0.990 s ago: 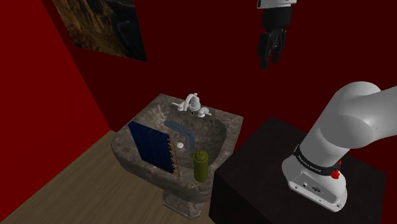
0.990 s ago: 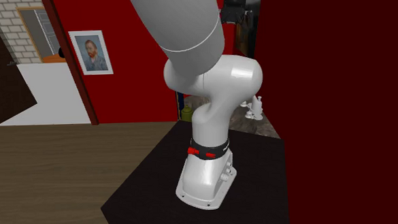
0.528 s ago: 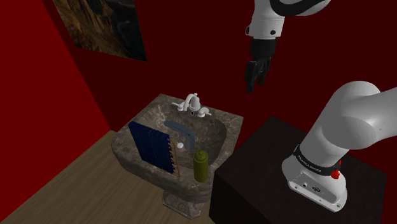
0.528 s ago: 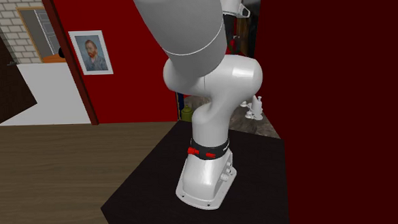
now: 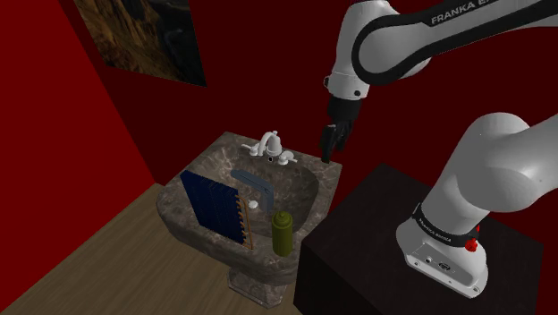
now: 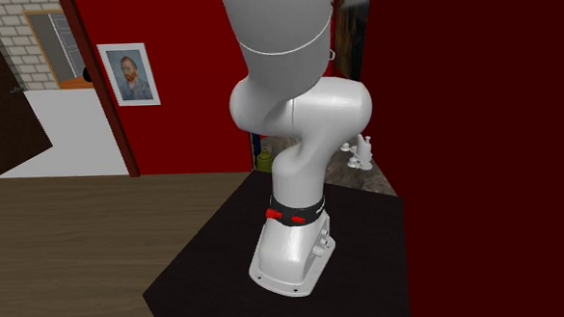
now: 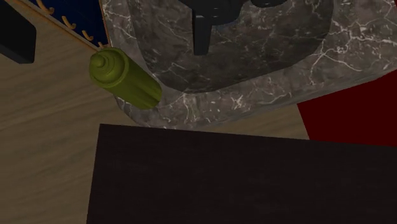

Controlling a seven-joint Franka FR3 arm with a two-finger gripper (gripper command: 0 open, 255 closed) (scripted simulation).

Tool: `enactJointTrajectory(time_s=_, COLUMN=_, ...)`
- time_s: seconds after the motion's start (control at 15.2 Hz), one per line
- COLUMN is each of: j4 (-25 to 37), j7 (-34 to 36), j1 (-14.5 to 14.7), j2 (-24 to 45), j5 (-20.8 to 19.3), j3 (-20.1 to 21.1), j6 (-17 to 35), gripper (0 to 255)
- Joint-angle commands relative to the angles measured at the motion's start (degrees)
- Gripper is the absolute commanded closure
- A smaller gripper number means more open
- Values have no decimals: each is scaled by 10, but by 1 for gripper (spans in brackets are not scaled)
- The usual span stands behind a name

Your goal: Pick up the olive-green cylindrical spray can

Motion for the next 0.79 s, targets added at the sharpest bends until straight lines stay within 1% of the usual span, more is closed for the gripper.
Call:
enactJointTrajectory(time_s=0.0, j4=-23, j7=-8, j1=20, j2=28, j5=26, j3=9, j6=67, gripper=0)
enactJointTrajectory(time_s=0.26, j4=-39, j7=-37, j1=67, j2=117, j5=88, j3=20, j6=197, gripper=0)
enactJointTrajectory(time_s=0.46, j4=-35, j7=-76, j1=113, j2=200, j5=151, j3=20, j6=294, gripper=0)
enactJointTrajectory(time_s=0.59, j4=-23, j7=-117, j1=151, j2=260, j5=209, j3=15, j6=354, gripper=0)
enactJointTrajectory(time_s=0.73, j4=-2, j7=-176, j1=191, j2=322, j5=288, j3=8, j6=406, gripper=0)
